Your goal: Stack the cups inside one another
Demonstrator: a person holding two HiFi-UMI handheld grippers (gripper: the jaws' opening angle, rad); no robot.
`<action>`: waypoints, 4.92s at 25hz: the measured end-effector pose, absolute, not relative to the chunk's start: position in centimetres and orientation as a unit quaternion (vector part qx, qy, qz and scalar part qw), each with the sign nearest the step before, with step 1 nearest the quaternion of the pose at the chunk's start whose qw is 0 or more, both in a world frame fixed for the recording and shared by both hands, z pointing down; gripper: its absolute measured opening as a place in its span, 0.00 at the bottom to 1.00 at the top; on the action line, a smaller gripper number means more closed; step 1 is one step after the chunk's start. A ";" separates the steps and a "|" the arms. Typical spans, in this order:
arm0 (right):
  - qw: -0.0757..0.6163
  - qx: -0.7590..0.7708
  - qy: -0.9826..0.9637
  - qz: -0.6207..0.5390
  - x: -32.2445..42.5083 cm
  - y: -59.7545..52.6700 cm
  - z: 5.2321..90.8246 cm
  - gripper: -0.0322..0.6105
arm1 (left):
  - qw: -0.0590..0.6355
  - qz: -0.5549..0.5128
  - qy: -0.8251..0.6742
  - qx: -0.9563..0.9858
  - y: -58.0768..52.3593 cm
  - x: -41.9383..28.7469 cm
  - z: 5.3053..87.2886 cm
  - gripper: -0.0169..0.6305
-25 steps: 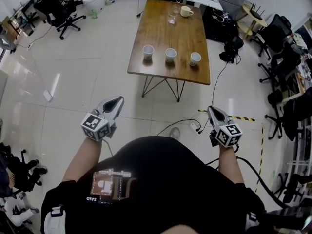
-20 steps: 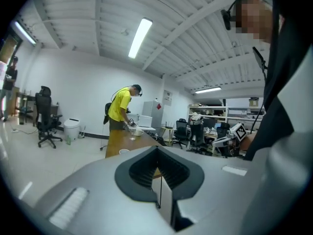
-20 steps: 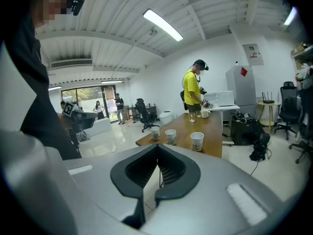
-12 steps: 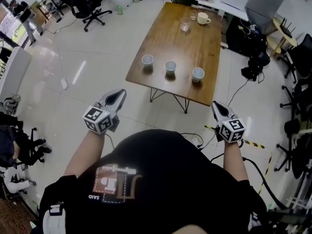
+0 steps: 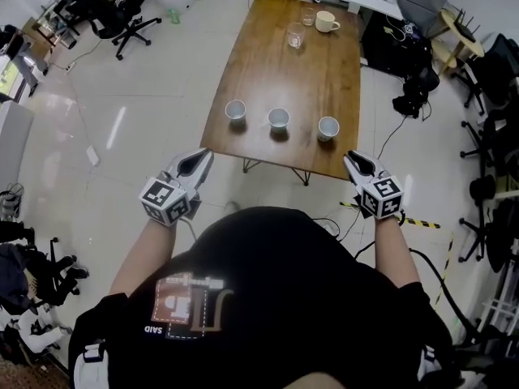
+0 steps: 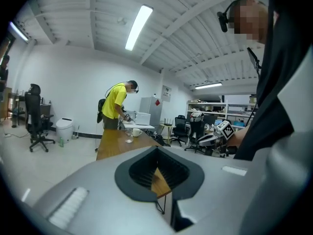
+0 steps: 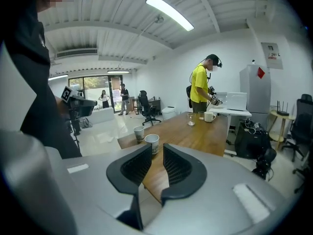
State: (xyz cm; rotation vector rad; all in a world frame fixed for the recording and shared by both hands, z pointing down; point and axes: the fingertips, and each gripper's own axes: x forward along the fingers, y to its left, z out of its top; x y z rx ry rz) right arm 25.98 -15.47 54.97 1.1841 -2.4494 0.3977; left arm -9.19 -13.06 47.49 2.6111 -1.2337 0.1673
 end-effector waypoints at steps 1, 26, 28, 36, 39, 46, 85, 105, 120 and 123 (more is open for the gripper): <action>0.203 0.430 -0.868 0.141 25.4 -16.2 55.0 0.19 | 0.123 0.057 -0.410 0.902 -14.1 -9.6 47.7 0.03; 0.451 0.316 -0.834 0.042 24.0 -24.5 65.9 0.26 | 0.175 0.078 -0.392 0.900 -22.5 -7.2 51.4 0.03; 0.478 0.286 -0.830 0.024 23.7 -24.8 67.0 0.26 | 0.175 0.083 -0.396 0.898 -22.4 -7.4 51.5 0.03; 0.557 0.222 -0.800 -0.010 23.5 -24.8 70.6 0.25 | 0.175 0.085 -0.410 0.891 -22.1 -9.5 51.5 0.03; 0.575 0.207 -0.791 -0.013 23.5 -24.6 71.3 0.22 | 0.177 0.087 -0.412 0.890 -22.2 -10.0 51.7 0.03; 0.577 0.216 -0.787 -0.023 23.5 -25.1 70.9 0.10 | 0.175 0.087 -0.409 0.891 -22.4 -10.5 51.7 0.03; 0.516 0.101 -0.847 -0.076 7.2 -27.0 59.8 0.10 | 0.179 0.034 -0.485 0.855 -19.9 -18.0 51.5 0.03; 0.489 0.141 -0.861 -0.013 6.8 -26.8 63.1 0.24 | 0.183 0.047 -0.497 0.847 -17.7 -20.7 52.0 0.03; 0.135 0.457 -0.836 0.274 24.2 -25.3 59.1 0.13 | 0.163 0.033 -0.412 0.896 -22.4 -12.1 50.6 0.03; 0.126 0.481 -0.814 0.301 27.2 -23.6 60.8 0.09 | 0.173 0.027 -0.405 0.897 -23.1 -10.6 50.6 0.03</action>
